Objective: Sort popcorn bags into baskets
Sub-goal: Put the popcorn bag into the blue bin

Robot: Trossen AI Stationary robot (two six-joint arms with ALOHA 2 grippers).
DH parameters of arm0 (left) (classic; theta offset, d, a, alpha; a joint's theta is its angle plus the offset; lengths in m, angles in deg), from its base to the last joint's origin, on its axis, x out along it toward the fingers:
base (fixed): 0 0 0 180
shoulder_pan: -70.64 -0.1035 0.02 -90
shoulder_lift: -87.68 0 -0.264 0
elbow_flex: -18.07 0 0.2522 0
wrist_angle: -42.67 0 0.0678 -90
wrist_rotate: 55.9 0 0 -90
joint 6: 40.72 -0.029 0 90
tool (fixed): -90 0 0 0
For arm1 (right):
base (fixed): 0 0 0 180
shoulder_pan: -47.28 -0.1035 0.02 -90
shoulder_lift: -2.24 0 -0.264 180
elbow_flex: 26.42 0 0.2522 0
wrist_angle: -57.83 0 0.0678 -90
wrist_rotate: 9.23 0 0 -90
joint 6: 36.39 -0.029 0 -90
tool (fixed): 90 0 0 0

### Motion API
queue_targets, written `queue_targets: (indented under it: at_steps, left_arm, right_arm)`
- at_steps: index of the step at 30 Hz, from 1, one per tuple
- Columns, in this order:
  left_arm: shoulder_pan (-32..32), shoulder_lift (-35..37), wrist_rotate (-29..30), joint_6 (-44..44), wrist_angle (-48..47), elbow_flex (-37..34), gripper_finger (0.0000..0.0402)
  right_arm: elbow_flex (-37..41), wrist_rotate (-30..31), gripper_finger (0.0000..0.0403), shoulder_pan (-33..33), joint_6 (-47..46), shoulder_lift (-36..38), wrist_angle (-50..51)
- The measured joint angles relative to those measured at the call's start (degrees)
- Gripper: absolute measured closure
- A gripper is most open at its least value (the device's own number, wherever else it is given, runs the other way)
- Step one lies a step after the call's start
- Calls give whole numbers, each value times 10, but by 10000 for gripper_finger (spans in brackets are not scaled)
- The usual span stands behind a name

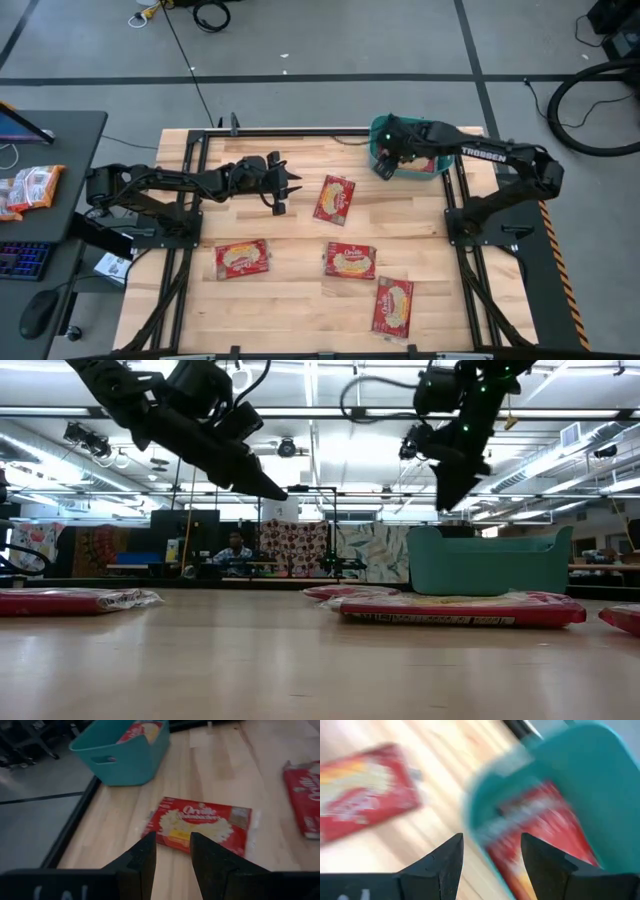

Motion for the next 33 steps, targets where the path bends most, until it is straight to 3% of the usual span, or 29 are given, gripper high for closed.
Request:
queue_targets:
  at_steps: [7, 14, 17, 22, 27, 33]
  left_arm:
    - [0, -2, -25, -29, 4, 0, 276]
    - [0, -2, -33, -14, 57, 0, 276]
    - [0, -2, -71, 8, 58, 0, 276]
    - [6, -10, -184, 70, 42, 0, 276]
    - [16, -6, -245, 190, -153, 37, 276]
    - [75, -9, -211, 264, -380, 90, 276]
  right_arm:
    - [79, -47, 199, -110, 87, -15, -161]
    - [152, 17, 199, -214, 98, -18, -280]
    - [181, 22, 199, -240, 116, -18, -324]
    - [234, 6, 199, -253, 172, -18, -438]
    - [272, 8, 199, -247, 227, -18, -561]
    - [302, -6, 199, -235, 254, -18, -697]
